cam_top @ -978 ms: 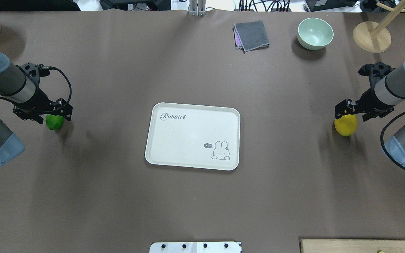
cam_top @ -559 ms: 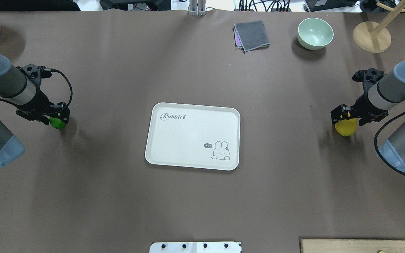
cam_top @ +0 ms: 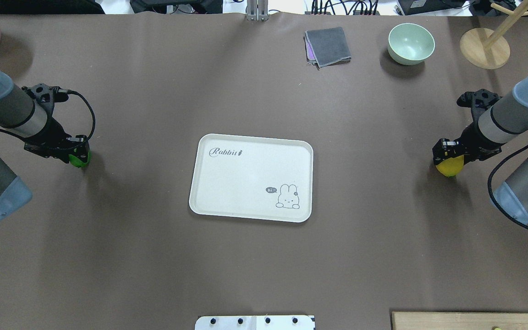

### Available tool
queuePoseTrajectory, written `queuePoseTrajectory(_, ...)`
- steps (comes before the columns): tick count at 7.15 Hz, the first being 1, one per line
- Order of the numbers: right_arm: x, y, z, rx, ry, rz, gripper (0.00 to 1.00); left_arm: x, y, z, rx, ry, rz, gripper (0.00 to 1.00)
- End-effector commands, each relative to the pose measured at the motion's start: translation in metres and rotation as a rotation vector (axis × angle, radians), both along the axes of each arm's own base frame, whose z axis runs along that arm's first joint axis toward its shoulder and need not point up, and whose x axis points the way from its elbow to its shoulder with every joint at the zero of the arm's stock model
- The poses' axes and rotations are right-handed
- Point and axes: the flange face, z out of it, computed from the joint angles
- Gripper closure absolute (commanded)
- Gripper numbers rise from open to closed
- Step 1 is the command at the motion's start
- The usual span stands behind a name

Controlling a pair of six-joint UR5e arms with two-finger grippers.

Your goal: Place all lemons on tray

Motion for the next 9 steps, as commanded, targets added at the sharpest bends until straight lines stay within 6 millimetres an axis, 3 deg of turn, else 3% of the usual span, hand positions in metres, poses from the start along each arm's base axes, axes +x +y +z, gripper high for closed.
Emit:
queuePoseTrajectory(1, 0.009, -0.012, -0.042, 0.039, -0.057, 0.026, 1.0, -0.008, 0.005, -0.029, -0.012, -0.002, 0.055, 1.0)
queuePoseTrajectory(2, 0.0, -0.025, -0.078, 0.064, -0.096, 0.049, 1.0, -0.022, -0.008, -0.05, -0.035, 0.006, 0.051, 1.0)
queuePoseTrajectory(3, -0.022, -0.037, -0.117, 0.107, -0.133, 0.04, 1.0, -0.029, -0.009, -0.082, -0.049, -0.005, 0.053, 1.0)
queuePoseTrajectory(4, -0.057, -0.04, -0.156, 0.135, -0.165, 0.022, 1.0, -0.035, -0.011, -0.116, -0.05, -0.02, 0.066, 1.0)
queuePoseTrajectory(5, -0.096, -0.039, -0.191, 0.167, -0.191, -0.012, 1.0, -0.032, -0.015, -0.135, -0.066, -0.035, 0.074, 1.0)
queuePoseTrajectory(7, -0.198, -0.042, -0.248, 0.191, -0.169, -0.029, 1.0, -0.034, -0.026, -0.165, -0.06, -0.03, 0.061, 1.0)
queuePoseTrajectory(8, -0.23, -0.055, -0.284, 0.145, -0.14, -0.026, 1.0, -0.025, -0.038, -0.18, -0.063, -0.023, 0.052, 1.0)
queuePoseTrajectory(9, -0.267, -0.043, -0.295, 0.133, -0.129, -0.063, 1.0, -0.013, -0.053, -0.198, -0.064, -0.022, 0.051, 1.0)
